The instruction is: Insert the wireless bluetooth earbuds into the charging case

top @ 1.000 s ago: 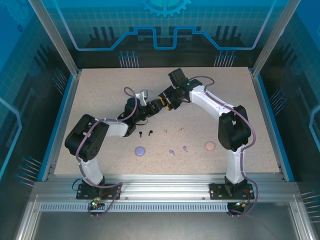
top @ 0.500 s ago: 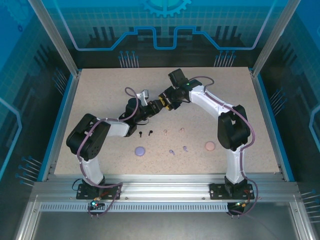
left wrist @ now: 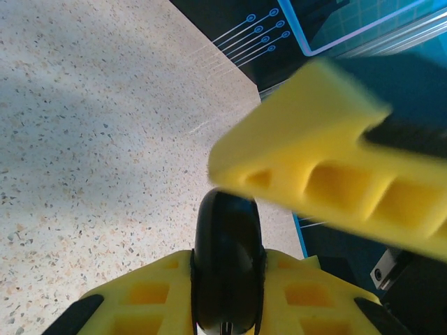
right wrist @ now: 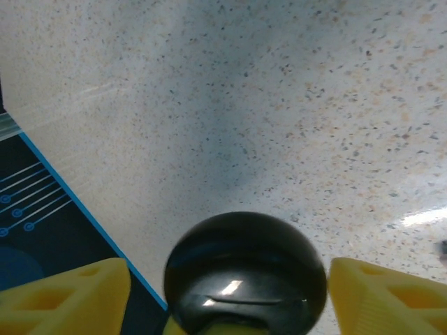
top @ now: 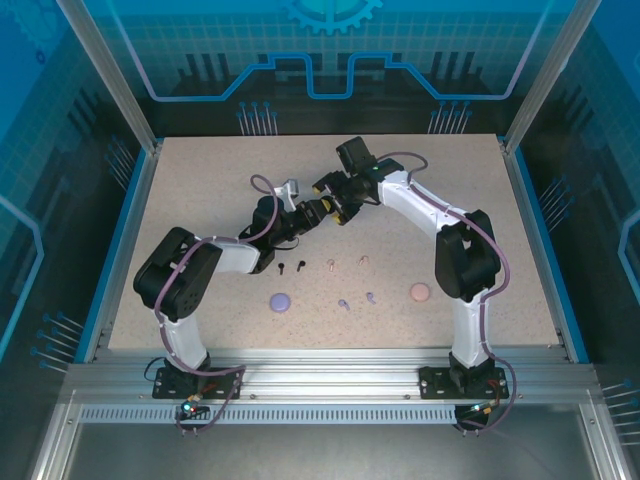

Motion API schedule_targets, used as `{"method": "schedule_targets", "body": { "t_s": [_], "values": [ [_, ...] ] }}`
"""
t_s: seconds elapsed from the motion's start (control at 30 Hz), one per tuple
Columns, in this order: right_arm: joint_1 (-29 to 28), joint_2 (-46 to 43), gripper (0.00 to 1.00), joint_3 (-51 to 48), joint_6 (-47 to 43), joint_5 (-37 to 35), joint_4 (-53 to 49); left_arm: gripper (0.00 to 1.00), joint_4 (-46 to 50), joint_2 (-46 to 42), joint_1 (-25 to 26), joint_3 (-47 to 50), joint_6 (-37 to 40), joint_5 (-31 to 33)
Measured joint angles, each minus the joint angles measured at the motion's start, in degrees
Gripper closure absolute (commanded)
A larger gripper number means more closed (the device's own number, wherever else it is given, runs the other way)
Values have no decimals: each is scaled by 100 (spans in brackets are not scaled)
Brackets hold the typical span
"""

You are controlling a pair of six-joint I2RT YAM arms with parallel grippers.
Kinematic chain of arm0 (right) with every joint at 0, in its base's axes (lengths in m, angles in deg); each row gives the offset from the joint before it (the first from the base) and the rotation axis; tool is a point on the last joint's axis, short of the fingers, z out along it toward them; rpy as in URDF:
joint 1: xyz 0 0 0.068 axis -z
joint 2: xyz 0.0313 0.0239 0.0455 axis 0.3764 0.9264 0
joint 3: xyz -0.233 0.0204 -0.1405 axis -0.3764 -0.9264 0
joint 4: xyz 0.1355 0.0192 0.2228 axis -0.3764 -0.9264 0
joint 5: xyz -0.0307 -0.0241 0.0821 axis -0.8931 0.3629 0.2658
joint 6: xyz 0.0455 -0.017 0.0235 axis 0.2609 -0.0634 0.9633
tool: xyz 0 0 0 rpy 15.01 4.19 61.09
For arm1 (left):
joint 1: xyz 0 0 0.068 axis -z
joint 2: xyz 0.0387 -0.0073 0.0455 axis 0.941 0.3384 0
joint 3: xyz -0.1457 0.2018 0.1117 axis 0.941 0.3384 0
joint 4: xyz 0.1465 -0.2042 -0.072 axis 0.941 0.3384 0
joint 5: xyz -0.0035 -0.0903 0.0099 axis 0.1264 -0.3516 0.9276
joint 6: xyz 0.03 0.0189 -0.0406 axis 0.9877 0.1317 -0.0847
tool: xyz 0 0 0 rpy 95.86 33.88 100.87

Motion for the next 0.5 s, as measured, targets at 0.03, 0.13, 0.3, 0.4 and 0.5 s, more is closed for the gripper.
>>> {"method": "schedule_targets", "body": {
  "t_s": [0.03, 0.13, 0.3, 0.4, 0.5],
  "values": [
    [24, -2, 14, 39, -39, 17, 7, 100, 35, -2, 0, 0, -4, -2],
    [149, -44, 12, 114, -254, 57, -28, 100, 308, -120, -9, -4, 15, -24],
    [555, -481, 12, -70, -1005, 122, 39, 100, 1132, -752, -76, -7, 275, -339],
    [791, -1019, 12, -579, -1725, 249, 319, 100, 1563, -1169, -304, -44, 474, -741],
    [914, -1587, 12, -1377, -2490, 520, 922, 100, 1928, -1423, -649, -181, 678, -1182]
  ]
}}
